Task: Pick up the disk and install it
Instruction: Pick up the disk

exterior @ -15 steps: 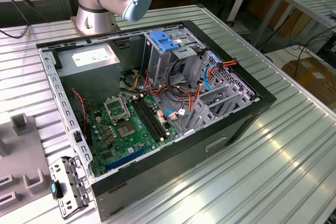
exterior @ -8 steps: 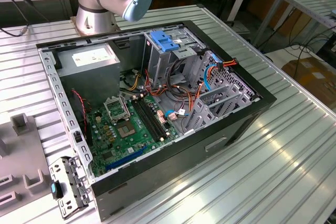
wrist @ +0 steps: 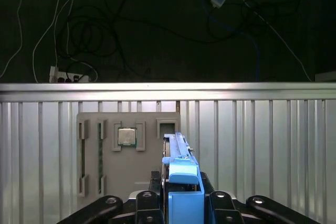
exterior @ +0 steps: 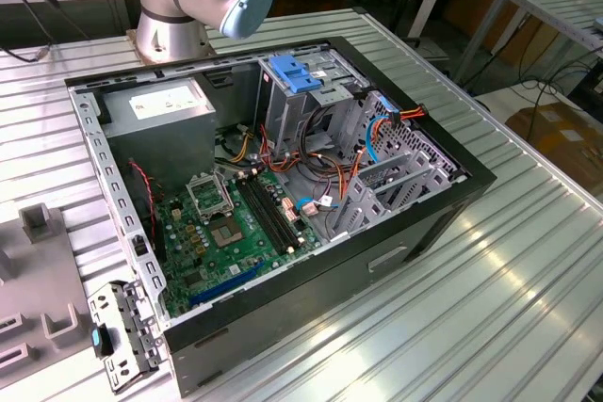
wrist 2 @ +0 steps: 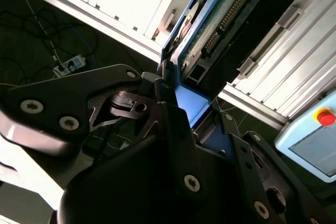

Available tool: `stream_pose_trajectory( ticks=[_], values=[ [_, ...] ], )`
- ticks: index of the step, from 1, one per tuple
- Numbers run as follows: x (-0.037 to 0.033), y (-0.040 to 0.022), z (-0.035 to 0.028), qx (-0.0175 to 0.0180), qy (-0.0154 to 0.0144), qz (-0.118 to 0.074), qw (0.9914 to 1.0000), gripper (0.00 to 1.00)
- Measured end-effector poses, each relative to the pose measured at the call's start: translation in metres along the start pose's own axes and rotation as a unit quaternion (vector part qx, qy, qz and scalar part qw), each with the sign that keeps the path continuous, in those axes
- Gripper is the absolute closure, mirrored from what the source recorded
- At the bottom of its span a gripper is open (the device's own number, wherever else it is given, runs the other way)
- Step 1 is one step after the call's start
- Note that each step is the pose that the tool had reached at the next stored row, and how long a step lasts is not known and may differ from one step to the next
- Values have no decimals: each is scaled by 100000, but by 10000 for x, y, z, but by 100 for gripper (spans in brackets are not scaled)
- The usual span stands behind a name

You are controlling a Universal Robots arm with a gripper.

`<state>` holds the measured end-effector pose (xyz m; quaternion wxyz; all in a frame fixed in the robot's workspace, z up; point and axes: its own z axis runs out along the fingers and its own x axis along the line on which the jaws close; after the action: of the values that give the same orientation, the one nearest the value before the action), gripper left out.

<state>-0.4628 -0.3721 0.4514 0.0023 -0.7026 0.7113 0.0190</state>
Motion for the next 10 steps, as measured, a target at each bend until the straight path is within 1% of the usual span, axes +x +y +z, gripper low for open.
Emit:
stream_pose_trajectory(
  ticks=[2,10],
  values=[
    [-1,1,-31,-8,3,2,100000,63],
    [-3,3,-114,-19,1,-1,100000,63]
  ],
)
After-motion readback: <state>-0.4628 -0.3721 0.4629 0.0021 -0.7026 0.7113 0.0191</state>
